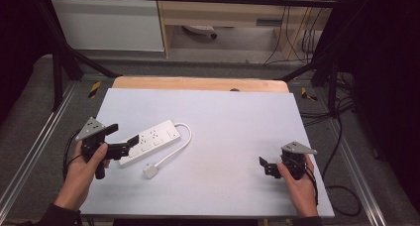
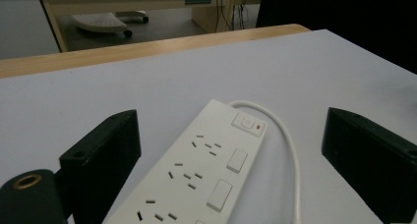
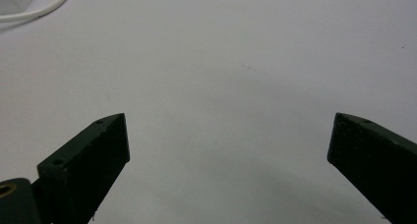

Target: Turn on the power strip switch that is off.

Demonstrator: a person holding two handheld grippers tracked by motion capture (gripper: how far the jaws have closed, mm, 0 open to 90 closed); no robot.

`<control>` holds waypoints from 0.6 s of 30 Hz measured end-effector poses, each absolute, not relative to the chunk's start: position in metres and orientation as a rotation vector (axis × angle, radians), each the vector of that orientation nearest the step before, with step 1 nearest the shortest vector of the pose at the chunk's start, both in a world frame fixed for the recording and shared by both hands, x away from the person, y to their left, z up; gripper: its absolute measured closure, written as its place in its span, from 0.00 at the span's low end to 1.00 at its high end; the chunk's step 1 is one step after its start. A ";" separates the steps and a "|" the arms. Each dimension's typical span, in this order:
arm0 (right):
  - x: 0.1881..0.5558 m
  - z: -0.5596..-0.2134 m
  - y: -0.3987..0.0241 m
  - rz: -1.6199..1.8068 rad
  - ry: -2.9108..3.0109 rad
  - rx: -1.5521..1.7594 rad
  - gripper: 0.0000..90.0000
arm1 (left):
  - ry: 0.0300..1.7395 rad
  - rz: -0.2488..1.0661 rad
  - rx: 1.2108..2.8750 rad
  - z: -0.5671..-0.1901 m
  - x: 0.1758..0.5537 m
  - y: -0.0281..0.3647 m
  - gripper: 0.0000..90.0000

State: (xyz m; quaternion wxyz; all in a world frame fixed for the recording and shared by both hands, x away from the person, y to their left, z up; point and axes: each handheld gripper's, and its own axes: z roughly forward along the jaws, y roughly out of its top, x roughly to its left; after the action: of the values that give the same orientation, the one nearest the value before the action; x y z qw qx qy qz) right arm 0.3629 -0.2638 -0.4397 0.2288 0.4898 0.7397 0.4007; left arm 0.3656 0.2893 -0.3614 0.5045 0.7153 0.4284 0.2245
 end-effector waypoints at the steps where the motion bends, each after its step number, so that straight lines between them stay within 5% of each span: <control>1: 0.363 -0.440 -0.264 1.107 2.032 1.349 0.03 | 1.031 0.542 1.725 -0.361 0.363 0.291 0.09; 18: 0.356 -0.434 -0.266 1.137 1.995 1.352 0.03 | 1.020 0.549 1.713 -0.367 0.333 0.319 0.08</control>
State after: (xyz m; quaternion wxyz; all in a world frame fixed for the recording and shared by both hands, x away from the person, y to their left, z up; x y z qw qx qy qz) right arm 0.3565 -0.2663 -0.4336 0.2363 0.4931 0.7273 0.4148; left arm 0.3328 0.3193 -0.3674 0.5114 0.7120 0.4238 0.2280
